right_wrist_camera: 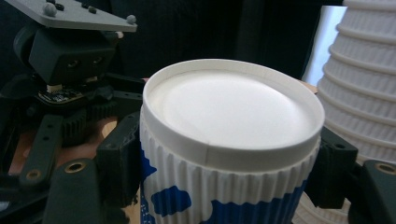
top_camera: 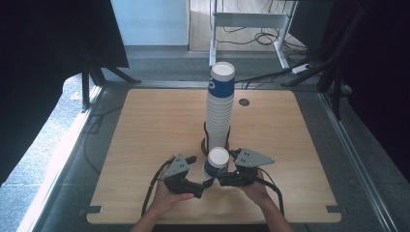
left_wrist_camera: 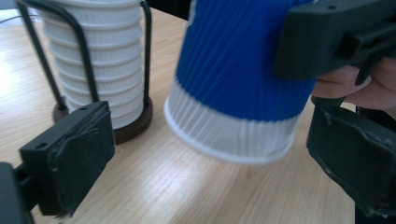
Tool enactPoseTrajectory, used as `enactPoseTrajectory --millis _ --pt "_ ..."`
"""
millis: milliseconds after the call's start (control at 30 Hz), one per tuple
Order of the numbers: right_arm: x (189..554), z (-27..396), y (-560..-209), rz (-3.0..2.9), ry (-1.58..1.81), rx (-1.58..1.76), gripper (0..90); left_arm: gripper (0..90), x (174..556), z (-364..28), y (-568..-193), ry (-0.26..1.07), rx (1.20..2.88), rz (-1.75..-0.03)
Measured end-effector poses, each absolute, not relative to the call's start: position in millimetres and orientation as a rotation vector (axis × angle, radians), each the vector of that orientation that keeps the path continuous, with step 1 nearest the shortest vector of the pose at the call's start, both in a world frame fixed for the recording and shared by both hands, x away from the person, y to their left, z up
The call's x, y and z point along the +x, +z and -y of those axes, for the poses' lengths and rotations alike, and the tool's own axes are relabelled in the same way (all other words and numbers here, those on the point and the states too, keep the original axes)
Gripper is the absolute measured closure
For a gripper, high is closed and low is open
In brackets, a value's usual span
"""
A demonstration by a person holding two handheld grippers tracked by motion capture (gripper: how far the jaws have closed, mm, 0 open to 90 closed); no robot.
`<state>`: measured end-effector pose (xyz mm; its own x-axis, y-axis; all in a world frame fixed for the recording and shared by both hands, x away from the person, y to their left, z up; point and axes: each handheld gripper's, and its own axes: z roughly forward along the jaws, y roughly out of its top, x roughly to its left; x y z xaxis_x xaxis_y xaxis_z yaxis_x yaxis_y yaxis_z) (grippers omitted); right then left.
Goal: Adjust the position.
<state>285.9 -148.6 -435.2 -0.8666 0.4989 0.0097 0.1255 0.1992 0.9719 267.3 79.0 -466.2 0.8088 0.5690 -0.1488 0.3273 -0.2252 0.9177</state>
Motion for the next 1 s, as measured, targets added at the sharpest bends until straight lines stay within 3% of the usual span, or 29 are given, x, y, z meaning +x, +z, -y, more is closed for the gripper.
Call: enactPoseTrajectory --millis 733,1000 --pt "284.6 143.9 -436.9 -2.17 1.777 0.613 27.1 3.6 265.5 -61.1 -466.6 0.325 1.834 -0.64" --pt "286.0 143.2 -439.4 -2.18 1.774 0.624 27.1 13.4 264.5 -58.1 -469.6 0.356 1.835 -0.64"
